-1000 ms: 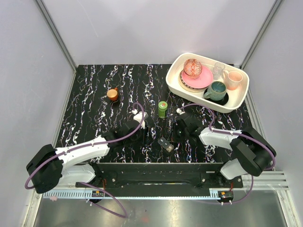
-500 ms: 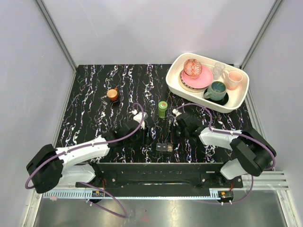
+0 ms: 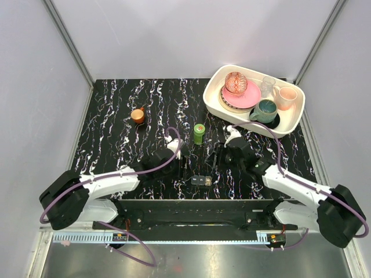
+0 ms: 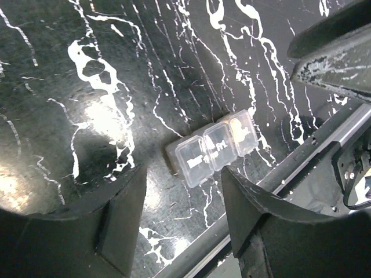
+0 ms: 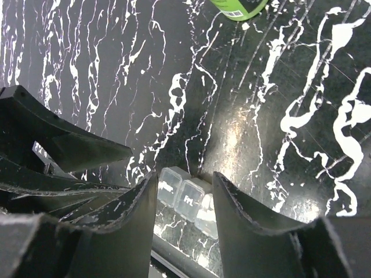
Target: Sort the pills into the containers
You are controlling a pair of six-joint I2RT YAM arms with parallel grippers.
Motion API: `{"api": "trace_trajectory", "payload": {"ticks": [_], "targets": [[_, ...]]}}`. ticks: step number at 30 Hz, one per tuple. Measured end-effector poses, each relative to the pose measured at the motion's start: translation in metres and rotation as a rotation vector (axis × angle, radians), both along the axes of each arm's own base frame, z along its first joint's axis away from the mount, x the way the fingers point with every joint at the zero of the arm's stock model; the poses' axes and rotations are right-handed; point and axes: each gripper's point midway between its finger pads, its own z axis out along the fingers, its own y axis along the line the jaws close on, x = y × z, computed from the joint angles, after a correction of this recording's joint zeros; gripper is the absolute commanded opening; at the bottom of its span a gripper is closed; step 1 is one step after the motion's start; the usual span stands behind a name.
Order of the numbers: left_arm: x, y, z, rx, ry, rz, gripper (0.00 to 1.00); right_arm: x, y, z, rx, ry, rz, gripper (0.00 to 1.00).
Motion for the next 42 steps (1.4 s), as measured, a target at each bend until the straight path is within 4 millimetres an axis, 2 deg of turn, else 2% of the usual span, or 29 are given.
{"api": "trace_trajectory", "payload": {"ticks": [3, 10, 14, 30, 42], "targets": [[0.0, -0.009, -0.001, -0.031, 0.008, -0.021, 0.61, -0.01, -0.008, -0.003, 0.016, 0.016, -0.023, 0.52], [-0.005, -0.015, -0.009, -0.068, 0.032, -0.042, 0.61, -0.039, -0.028, -0.035, 0.002, 0.12, -0.054, 0.57], [-0.008, -0.017, -0.013, -0.083, 0.047, -0.049, 0.61, -0.046, -0.033, -0.041, 0.009, 0.141, -0.067, 0.58], [-0.013, -0.019, -0.036, -0.07, 0.102, -0.045, 0.6, -0.058, -0.036, -0.058, 0.016, 0.204, -0.073, 0.58], [-0.009, -0.024, -0.036, -0.091, 0.095, -0.044, 0.6, -0.057, -0.031, -0.069, 0.016, 0.233, -0.069, 0.59]]}}
